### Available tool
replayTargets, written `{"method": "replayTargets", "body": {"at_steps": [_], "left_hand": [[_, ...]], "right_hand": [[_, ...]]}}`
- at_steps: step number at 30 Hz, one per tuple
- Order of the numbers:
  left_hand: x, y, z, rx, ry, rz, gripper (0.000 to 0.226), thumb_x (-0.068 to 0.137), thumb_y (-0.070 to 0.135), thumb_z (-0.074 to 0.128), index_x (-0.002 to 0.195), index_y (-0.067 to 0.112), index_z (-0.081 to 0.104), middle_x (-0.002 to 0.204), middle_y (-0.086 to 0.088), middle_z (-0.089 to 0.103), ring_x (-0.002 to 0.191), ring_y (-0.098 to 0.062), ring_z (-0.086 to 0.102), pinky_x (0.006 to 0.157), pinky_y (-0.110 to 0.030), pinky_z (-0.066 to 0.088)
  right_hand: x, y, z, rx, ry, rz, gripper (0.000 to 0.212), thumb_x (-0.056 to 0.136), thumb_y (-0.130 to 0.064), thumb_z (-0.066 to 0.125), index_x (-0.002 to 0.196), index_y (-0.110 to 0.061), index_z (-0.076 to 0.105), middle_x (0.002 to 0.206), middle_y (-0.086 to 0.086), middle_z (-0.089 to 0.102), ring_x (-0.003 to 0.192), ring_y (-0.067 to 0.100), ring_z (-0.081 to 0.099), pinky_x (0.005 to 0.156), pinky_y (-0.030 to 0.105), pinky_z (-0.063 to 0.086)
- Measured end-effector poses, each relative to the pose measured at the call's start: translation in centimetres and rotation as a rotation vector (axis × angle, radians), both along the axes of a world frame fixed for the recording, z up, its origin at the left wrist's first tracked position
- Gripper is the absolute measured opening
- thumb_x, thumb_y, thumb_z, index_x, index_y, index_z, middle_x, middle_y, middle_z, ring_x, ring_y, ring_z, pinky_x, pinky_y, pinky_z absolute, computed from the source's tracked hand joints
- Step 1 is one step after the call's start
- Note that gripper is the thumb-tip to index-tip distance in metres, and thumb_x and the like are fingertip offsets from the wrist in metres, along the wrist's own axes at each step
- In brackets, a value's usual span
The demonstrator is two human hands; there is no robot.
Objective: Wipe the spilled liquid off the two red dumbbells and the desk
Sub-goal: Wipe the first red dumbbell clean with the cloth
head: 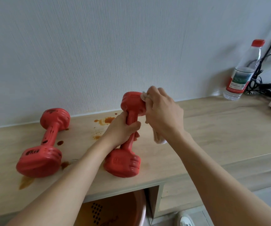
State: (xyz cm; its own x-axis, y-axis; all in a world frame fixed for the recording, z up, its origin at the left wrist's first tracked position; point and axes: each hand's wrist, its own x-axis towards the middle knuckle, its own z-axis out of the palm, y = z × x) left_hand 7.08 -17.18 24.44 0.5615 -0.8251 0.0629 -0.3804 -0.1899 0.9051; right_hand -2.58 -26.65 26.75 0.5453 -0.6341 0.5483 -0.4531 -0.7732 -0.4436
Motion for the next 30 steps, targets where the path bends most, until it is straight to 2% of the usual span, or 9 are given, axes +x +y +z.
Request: {"method": "replayTargets", "body": {"at_steps": [3, 6, 9, 14, 16, 18, 21, 25, 30], "left_hand": [[-0.1, -0.1, 0.0, -0.017, -0.002, -0.014, 0.008, 0.087, 0.011, 0.057, 0.089, 0.013, 0.050, 0.064, -0.006, 0.063, 0.045, -0.007, 0.059, 0.045, -0.017, 0.045], [0.2, 0.0, -0.3, -0.047, 0.041, -0.010, 0.011, 0.086, 0.009, 0.058, 0.086, 0.015, 0.049, 0.061, -0.007, 0.063, 0.047, -0.014, 0.060, 0.050, -0.025, 0.047], [0.4, 0.1, -0.3, -0.073, 0.113, -0.042, 0.011, 0.086, 0.007, 0.059, 0.088, 0.014, 0.051, 0.062, -0.008, 0.061, 0.049, -0.015, 0.060, 0.051, -0.029, 0.047], [0.0, 0.2, 0.3, -0.134, 0.252, -0.162, 0.018, 0.084, 0.010, 0.063, 0.099, 0.012, 0.054, 0.086, -0.008, 0.061, 0.068, -0.014, 0.067, 0.064, -0.031, 0.058], [0.4, 0.0, 0.9, -0.066, 0.272, -0.189, 0.026, 0.081, 0.020, 0.065, 0.105, 0.016, 0.055, 0.099, -0.007, 0.064, 0.082, -0.015, 0.069, 0.077, -0.037, 0.057], [0.6, -0.3, 1.7, 0.030, 0.300, -0.179, 0.022, 0.085, 0.019, 0.063, 0.105, 0.018, 0.056, 0.097, -0.002, 0.066, 0.086, -0.014, 0.069, 0.082, -0.040, 0.053], [-0.3, -0.9, 1.9, 0.037, 0.393, -0.038, 0.012, 0.089, 0.005, 0.054, 0.097, 0.015, 0.055, 0.082, -0.002, 0.060, 0.074, -0.014, 0.064, 0.070, -0.032, 0.052], [-1.5, -1.6, 0.9, 0.001, 0.190, 0.088, 0.015, 0.088, 0.009, 0.055, 0.076, 0.018, 0.054, 0.065, 0.001, 0.053, 0.056, -0.010, 0.051, 0.051, -0.024, 0.042], [-1.2, -1.5, 1.1, -0.105, 0.126, 0.057, 0.014, 0.089, 0.007, 0.053, 0.078, 0.014, 0.051, 0.065, -0.003, 0.049, 0.050, -0.009, 0.049, 0.046, -0.022, 0.043]], "right_hand": [[0.3, 0.2, -0.1, 0.009, -0.056, 0.021, 0.011, 0.097, -0.030, 0.032, 0.086, -0.028, 0.031, 0.092, -0.007, 0.046, 0.078, 0.021, 0.050, 0.056, 0.030, 0.035], [0.2, -1.0, -1.2, 0.375, -0.126, 0.118, 0.009, 0.089, -0.028, 0.040, 0.082, -0.026, 0.033, 0.090, -0.003, 0.060, 0.080, 0.026, 0.059, 0.067, 0.042, 0.050], [0.0, -1.8, -2.0, 0.622, -0.160, 0.187, 0.015, 0.069, -0.029, 0.042, 0.082, -0.024, 0.039, 0.071, 0.006, 0.069, 0.075, 0.031, 0.066, 0.073, 0.051, 0.054], [-0.4, -2.3, -2.9, 0.820, -0.361, 0.235, 0.014, 0.095, -0.016, 0.040, 0.089, -0.008, 0.049, 0.075, 0.009, 0.060, 0.073, 0.025, 0.060, 0.075, 0.045, 0.052], [-0.7, -2.2, -2.6, 0.843, -0.458, 0.248, 0.011, 0.094, -0.014, 0.043, 0.086, -0.008, 0.049, 0.077, 0.010, 0.053, 0.072, 0.023, 0.053, 0.070, 0.043, 0.046], [-1.2, -2.1, -2.0, 0.823, -0.498, 0.224, 0.009, 0.092, -0.015, 0.045, 0.084, -0.014, 0.050, 0.076, 0.009, 0.055, 0.072, 0.023, 0.055, 0.069, 0.044, 0.048], [-1.5, -1.2, -1.0, 0.663, -0.435, 0.235, 0.011, 0.093, -0.020, 0.044, 0.085, -0.020, 0.052, 0.073, -0.001, 0.062, 0.072, 0.019, 0.061, 0.069, 0.040, 0.050], [-1.1, 0.3, -0.4, 0.207, -0.117, 0.113, 0.010, 0.095, -0.033, 0.042, 0.090, -0.027, 0.049, 0.095, -0.008, 0.054, 0.076, 0.017, 0.057, 0.062, 0.032, 0.046], [-0.9, -1.7, -1.6, 0.526, -0.286, 0.160, 0.012, 0.083, -0.036, 0.034, 0.084, -0.030, 0.044, 0.089, 0.009, 0.064, 0.064, 0.021, 0.068, 0.067, 0.048, 0.056]]}}
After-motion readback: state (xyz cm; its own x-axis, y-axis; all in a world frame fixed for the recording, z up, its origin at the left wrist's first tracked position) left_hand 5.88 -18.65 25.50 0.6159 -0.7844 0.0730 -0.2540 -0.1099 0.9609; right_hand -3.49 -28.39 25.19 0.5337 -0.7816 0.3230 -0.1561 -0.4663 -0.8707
